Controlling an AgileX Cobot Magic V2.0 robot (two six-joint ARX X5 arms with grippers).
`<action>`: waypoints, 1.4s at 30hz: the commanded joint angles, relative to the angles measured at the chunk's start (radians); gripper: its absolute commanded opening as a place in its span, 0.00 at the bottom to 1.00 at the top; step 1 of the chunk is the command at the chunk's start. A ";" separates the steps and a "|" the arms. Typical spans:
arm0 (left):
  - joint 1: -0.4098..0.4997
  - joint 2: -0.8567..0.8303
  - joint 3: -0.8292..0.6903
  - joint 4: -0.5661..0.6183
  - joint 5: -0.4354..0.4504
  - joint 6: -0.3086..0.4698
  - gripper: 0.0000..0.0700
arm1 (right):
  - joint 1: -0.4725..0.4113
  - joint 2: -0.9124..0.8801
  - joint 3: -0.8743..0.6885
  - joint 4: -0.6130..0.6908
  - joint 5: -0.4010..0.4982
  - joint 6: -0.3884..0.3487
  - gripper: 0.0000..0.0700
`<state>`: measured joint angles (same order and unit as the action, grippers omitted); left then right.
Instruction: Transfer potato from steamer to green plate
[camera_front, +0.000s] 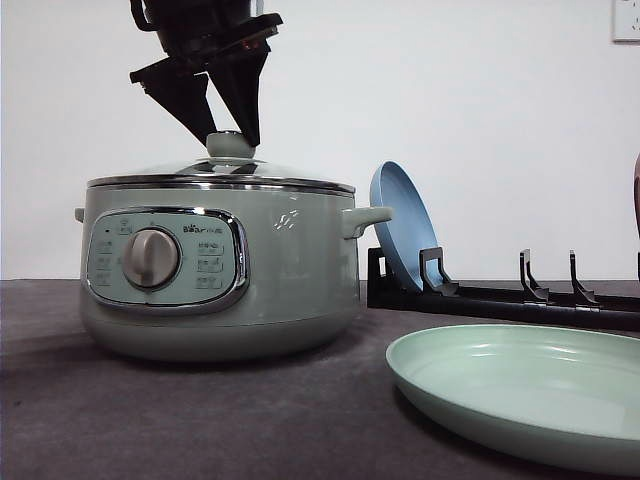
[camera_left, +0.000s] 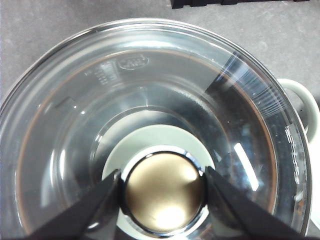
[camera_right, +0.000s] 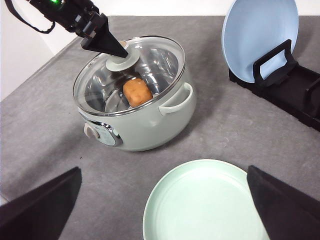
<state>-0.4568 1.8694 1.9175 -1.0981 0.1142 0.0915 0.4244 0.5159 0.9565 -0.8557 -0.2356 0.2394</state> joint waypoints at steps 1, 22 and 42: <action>-0.008 0.024 0.025 -0.011 0.008 -0.007 0.04 | 0.003 0.005 0.006 0.010 0.001 -0.004 0.99; -0.007 0.024 0.224 -0.096 -0.044 -0.041 0.00 | 0.003 0.005 0.006 0.010 0.001 -0.004 0.99; 0.166 0.021 0.256 -0.133 -0.044 -0.035 0.00 | 0.003 0.005 0.006 0.018 0.001 -0.004 0.99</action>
<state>-0.3003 1.8935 2.1307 -1.2528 0.0756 0.0582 0.4244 0.5159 0.9565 -0.8510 -0.2352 0.2394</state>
